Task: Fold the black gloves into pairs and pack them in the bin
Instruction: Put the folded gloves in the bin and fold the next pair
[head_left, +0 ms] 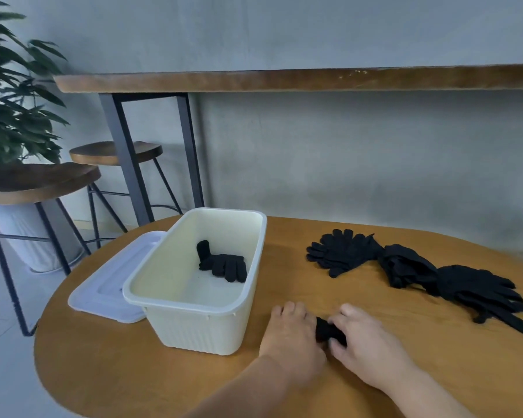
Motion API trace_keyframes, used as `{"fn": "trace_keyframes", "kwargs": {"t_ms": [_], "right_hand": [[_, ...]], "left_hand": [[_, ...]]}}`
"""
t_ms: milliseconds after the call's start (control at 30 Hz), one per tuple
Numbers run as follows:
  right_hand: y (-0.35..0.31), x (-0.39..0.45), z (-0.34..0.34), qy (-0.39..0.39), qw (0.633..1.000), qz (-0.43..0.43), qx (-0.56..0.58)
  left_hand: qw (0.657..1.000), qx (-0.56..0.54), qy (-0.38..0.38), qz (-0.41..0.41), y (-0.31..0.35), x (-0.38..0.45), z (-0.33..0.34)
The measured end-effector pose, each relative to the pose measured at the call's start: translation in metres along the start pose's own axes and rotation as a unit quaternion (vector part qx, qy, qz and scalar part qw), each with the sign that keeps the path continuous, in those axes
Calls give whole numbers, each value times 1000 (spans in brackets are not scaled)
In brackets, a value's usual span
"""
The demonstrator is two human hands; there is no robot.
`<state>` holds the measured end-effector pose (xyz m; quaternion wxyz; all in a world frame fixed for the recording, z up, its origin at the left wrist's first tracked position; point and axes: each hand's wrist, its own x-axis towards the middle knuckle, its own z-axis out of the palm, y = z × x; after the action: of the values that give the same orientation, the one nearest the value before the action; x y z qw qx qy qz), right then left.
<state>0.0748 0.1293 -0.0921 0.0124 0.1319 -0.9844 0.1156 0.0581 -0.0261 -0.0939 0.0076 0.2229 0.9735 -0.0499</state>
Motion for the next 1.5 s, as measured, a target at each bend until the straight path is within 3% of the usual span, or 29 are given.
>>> {"fn": "trace_keyframes", "kwargs": {"t_ms": [167, 433, 567, 800, 900, 1033, 1233, 1500], "right_hand": [[-4, 4, -32, -18, 1000, 11, -13], [-77, 46, -159, 47, 997, -31, 47], [-130, 109, -180, 6, 997, -53, 52], [-175, 218, -114, -243, 967, -24, -75], [-178, 243, -83, -313, 941, -23, -125], [-169, 271, -49, -385, 919, 14, -88], [-154, 289, -14, -380, 922, 36, -62], [-157, 287, -8, -291, 950, -64, -91]], "left_hand": [[999, 39, -15, 29, -7, 3, -41], [994, -16, 111, 4, -84, -20, -186], [998, -27, 50, -30, -150, -16, -216], [977, 45, -195, -74, -213, 39, -157], [963, 56, -256, -64, -223, 71, -115], [951, 58, -302, -41, -234, 102, -79], [942, 34, -334, -22, -244, 119, -56], [960, 31, -277, -26, -254, 125, -51]]}}
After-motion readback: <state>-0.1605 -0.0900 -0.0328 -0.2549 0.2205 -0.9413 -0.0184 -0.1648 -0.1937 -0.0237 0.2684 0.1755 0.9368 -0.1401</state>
